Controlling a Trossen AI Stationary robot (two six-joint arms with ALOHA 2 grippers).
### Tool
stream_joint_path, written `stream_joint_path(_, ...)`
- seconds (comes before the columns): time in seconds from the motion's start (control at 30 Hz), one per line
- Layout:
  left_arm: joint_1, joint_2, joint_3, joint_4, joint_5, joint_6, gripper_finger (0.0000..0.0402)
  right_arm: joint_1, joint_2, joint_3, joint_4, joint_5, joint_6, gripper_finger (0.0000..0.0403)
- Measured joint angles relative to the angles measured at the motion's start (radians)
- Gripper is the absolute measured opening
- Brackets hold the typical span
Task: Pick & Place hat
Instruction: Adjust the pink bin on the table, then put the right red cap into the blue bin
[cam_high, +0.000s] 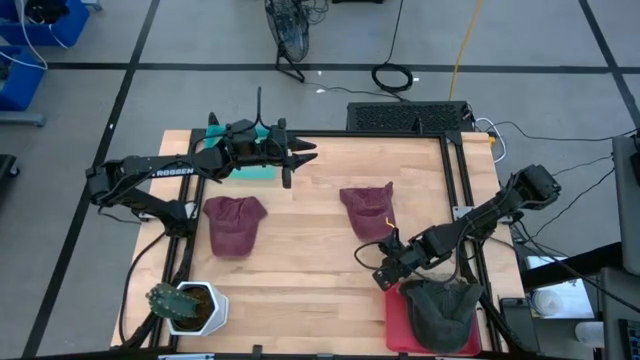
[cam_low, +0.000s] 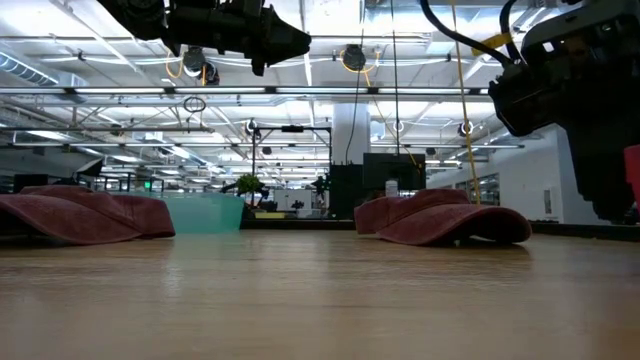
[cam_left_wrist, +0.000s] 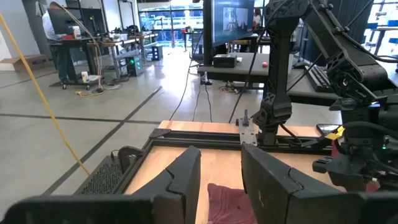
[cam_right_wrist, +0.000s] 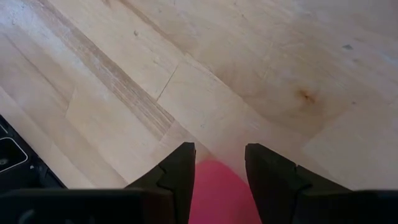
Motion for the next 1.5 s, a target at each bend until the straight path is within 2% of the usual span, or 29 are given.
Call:
stream_joint_path(0.53, 0.000, 0.000, 0.000, -0.005, 0.000, 0.000, 0.0120, 0.018, 0.000, 0.002, -0.015, 0.005, 0.022, 0.0130)
stream_joint_path(0.8, 0.000, 0.000, 0.000, -0.005, 0.000, 0.000, 0.0120, 0.003, 0.000, 0.002, -0.024, 0.028, -0.057, 0.0130)
stream_joint_path(1.0, 0.000, 0.000, 0.000, -0.005, 0.000, 0.000, 0.0120, -0.031, -0.019, -0.001, -0.034, 0.025, -0.176, 0.0130)
stream_joint_path(1.2, 0.000, 0.000, 0.000, -0.005, 0.000, 0.004, 0.0120, -0.070, -0.055, -0.001, -0.024, 0.132, -0.335, 0.0130)
stream_joint_path(1.5, 0.013, -0.022, 0.000, -0.050, -0.001, 0.006, 0.0120, -0.124, -0.138, 0.000, 0.092, 0.357, -0.702, 0.0130)
